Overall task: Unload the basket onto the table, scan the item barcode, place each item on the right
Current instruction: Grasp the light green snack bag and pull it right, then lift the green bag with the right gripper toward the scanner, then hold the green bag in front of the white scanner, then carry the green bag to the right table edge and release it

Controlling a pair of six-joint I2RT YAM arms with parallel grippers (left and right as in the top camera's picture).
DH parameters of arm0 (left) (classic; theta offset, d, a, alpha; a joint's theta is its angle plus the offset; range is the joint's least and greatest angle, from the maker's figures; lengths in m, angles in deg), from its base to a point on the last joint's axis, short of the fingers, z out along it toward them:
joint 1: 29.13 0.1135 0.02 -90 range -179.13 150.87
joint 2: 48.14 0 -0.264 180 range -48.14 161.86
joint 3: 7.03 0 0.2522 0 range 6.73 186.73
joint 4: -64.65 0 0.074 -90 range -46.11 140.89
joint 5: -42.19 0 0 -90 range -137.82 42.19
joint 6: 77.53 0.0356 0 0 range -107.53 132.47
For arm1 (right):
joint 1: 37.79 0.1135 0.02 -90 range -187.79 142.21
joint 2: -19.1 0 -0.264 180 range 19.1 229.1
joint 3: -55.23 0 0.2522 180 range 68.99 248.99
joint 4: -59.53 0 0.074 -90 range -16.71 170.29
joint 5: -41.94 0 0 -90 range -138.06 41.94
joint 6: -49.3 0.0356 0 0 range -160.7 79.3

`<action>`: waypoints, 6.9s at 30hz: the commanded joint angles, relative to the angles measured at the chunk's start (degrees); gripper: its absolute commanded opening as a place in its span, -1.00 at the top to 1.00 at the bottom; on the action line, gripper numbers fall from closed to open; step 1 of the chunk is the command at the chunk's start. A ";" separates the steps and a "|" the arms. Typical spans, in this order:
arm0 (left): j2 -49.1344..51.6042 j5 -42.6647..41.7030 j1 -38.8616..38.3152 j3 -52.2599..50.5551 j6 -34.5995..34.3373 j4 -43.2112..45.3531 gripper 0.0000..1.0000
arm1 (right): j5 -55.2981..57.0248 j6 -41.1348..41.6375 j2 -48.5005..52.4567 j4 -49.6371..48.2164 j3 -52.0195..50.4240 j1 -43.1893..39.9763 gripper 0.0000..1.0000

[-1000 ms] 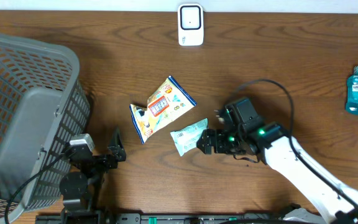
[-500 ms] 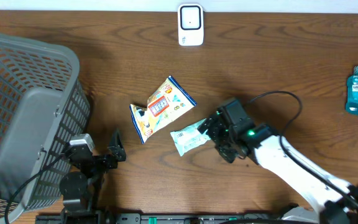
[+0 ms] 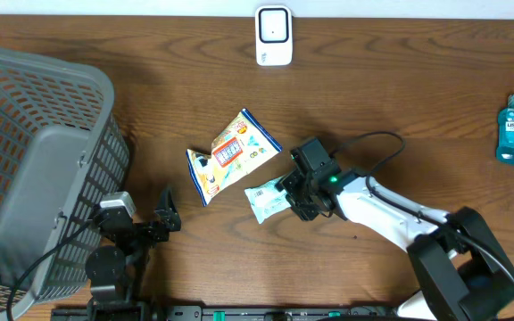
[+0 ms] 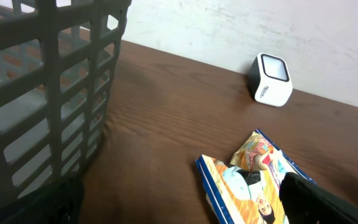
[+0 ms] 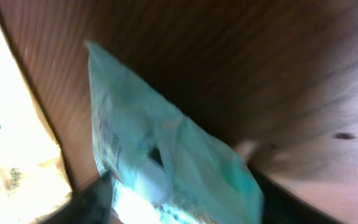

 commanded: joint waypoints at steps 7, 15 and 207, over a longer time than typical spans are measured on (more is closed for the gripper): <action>-0.02 -0.94 0.13 -0.90 0.11 -1.42 -0.99 | 5.22 -15.89 4.15 0.48 -2.97 -0.90 0.98; -0.02 -0.94 0.13 -0.90 0.11 -1.42 -1.00 | -14.29 -52.72 -9.68 1.97 -2.93 -5.57 0.98; -0.02 -0.94 0.13 -0.90 0.11 -1.42 -1.00 | 55.71 -83.43 27.76 8.52 49.66 -52.22 -0.99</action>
